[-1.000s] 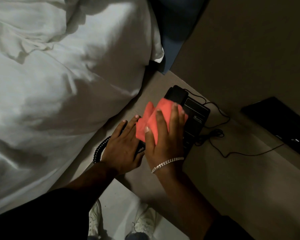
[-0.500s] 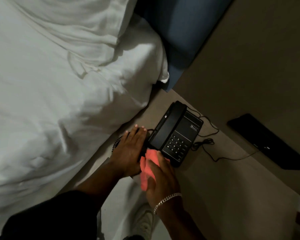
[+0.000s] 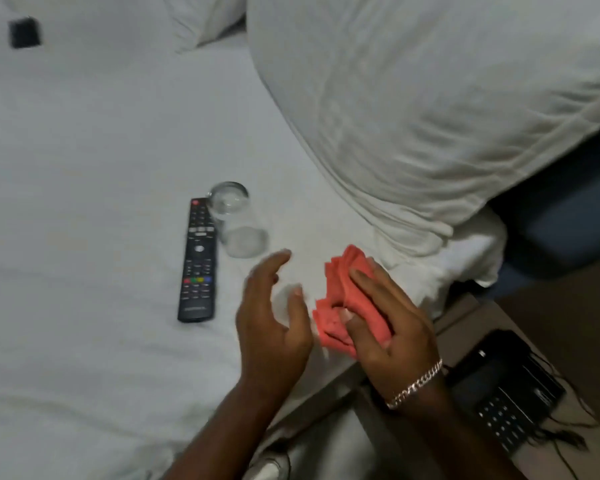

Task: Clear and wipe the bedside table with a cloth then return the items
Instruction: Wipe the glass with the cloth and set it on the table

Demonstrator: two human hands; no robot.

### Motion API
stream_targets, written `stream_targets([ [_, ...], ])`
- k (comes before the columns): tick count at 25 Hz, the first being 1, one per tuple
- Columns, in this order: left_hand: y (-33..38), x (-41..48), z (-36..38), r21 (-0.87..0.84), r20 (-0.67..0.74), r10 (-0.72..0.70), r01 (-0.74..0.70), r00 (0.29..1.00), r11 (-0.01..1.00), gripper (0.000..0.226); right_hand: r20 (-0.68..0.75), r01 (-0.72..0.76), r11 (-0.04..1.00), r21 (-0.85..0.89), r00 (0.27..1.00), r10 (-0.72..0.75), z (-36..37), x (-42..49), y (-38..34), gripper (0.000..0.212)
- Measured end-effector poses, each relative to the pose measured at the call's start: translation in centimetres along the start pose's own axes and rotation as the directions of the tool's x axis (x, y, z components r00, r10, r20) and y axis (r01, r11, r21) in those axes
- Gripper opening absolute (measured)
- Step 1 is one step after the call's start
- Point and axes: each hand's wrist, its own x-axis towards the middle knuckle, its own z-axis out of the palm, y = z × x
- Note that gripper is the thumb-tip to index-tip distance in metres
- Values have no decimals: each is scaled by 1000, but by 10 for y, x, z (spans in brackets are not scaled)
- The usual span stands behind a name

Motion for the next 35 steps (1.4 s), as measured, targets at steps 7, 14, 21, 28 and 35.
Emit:
stream_targets([
  [7,-33,97,-34,-16,-65,-239,238,969,971,61,116,-272,853,445,962,247,85,80,-53,45],
  [14,-32,114,-36,-211,236,-183,234,954,949,33,117,-295,724,623,951,286,98,69,-67,49],
  [21,-4,25,24,-590,673,-251,710,696,385,41,34,-368,605,706,871,489,1,23,-20,27],
  [28,49,-83,137,-201,772,-502,898,391,391,38,-204,-470,633,615,680,704,-95,-95,42,15],
  [35,112,-230,213,63,709,-598,812,373,581,51,-255,-548,500,671,461,850,-202,-218,89,16],
])
